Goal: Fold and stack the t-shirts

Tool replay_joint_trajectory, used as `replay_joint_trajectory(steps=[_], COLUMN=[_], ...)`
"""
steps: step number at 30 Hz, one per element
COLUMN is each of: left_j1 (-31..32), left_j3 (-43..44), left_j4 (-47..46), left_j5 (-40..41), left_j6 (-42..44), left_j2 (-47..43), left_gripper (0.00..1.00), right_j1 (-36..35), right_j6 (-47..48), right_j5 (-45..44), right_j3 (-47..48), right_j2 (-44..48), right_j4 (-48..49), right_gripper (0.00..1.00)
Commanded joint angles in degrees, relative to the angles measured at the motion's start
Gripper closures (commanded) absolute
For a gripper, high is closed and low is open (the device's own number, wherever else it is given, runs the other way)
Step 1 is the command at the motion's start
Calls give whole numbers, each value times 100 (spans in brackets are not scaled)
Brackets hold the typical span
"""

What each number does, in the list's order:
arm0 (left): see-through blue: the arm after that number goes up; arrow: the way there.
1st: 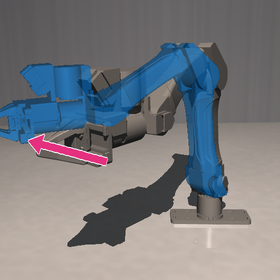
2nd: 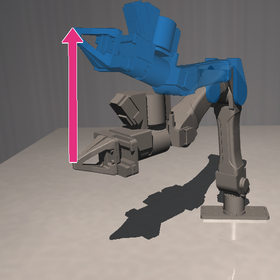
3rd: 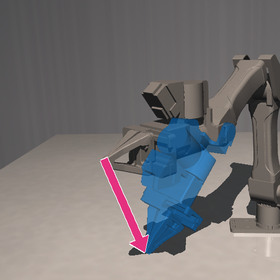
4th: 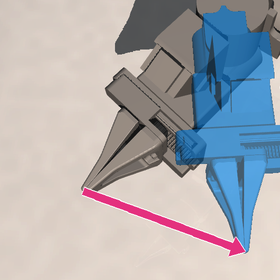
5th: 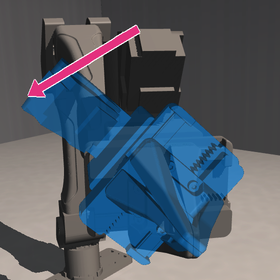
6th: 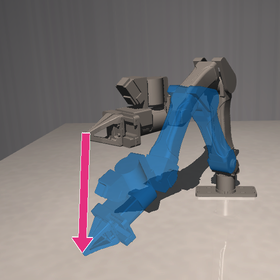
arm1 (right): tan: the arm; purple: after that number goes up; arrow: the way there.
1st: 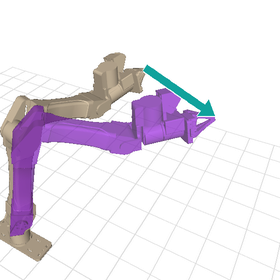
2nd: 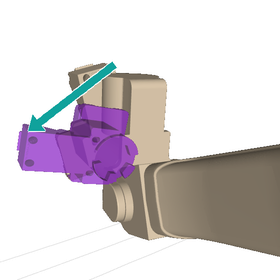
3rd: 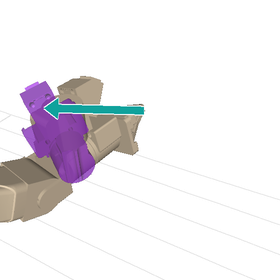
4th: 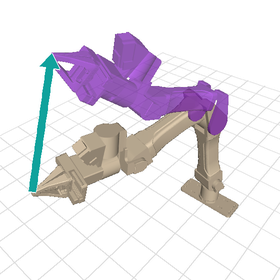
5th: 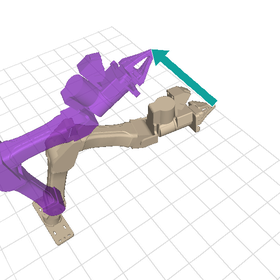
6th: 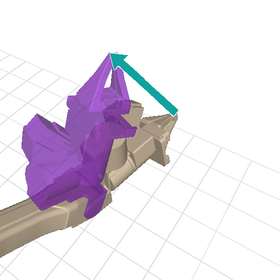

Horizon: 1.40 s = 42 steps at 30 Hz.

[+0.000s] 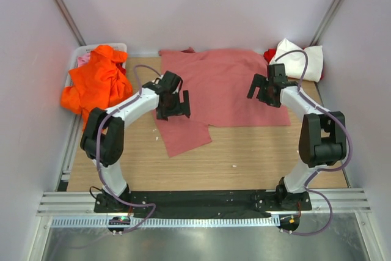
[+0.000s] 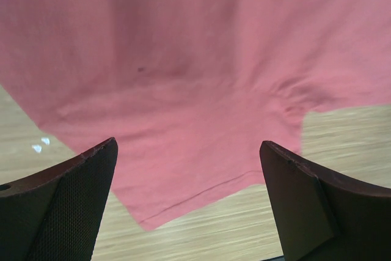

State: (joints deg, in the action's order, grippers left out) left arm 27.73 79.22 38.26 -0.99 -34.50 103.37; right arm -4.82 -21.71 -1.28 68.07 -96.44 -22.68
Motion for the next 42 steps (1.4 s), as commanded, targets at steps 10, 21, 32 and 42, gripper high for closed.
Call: replay_joint_trajectory(steps=[10,21,32,42], left_j1=[215,742,1499,1921], left_j3=[-1180,-2023,-3376,-3950], left_j4=[-925,-847,-144,1113], left_j5=[-112,11,556,1204], left_j6=[-566,-681,-1199,-2227], left_j2=[16,-440,-2293,-4931], left_gripper=[27,64,100,38], right_j1=[-28,-142,-327,-397], right_j6=[-394,-588,-984,-1546], right_j5=[74,699,1060,1192], right_j3=[-593,-1866,-3098,-3275], right_j2=[-568,-25,2145,3624], right_j4=[114,290,-236,-659], right_gripper=[0,2,2,0])
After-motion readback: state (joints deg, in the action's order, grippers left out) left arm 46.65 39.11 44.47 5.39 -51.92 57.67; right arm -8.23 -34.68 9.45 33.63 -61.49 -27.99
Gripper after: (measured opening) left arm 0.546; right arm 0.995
